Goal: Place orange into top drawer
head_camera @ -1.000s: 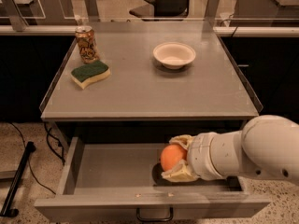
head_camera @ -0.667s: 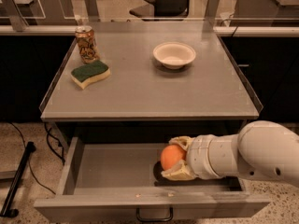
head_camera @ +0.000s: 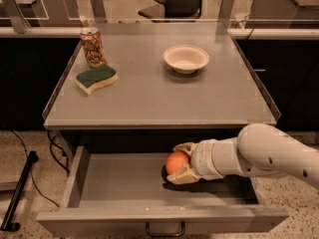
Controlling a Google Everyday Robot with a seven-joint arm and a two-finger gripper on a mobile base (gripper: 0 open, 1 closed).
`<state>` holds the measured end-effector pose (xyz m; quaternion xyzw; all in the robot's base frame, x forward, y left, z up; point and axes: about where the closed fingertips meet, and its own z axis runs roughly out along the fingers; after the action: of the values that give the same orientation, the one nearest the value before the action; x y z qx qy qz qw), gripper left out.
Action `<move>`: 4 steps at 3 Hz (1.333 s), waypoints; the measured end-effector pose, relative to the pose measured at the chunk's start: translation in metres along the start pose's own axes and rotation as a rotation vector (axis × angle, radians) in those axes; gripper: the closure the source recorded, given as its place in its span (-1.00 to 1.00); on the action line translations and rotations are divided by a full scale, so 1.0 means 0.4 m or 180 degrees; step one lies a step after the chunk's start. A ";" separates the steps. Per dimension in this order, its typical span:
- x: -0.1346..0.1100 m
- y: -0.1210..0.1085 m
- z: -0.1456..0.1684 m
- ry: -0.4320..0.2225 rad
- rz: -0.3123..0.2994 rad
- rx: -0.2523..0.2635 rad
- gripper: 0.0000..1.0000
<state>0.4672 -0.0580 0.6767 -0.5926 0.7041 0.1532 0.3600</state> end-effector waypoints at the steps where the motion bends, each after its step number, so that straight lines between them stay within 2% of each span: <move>1: 0.040 -0.001 0.091 -0.0078 0.0087 -0.0179 1.00; 2: 0.068 0.019 0.101 -0.0082 0.0063 -0.0102 1.00; 3: 0.072 0.023 0.115 -0.0066 0.0054 -0.0127 1.00; 4: 0.072 0.023 0.115 -0.0066 0.0054 -0.0127 0.49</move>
Offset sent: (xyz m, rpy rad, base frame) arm 0.0146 0.0108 -0.0497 0.0481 0.0654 0.0209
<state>0.4724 -0.0470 0.6228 -0.5921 0.7021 0.1764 0.3541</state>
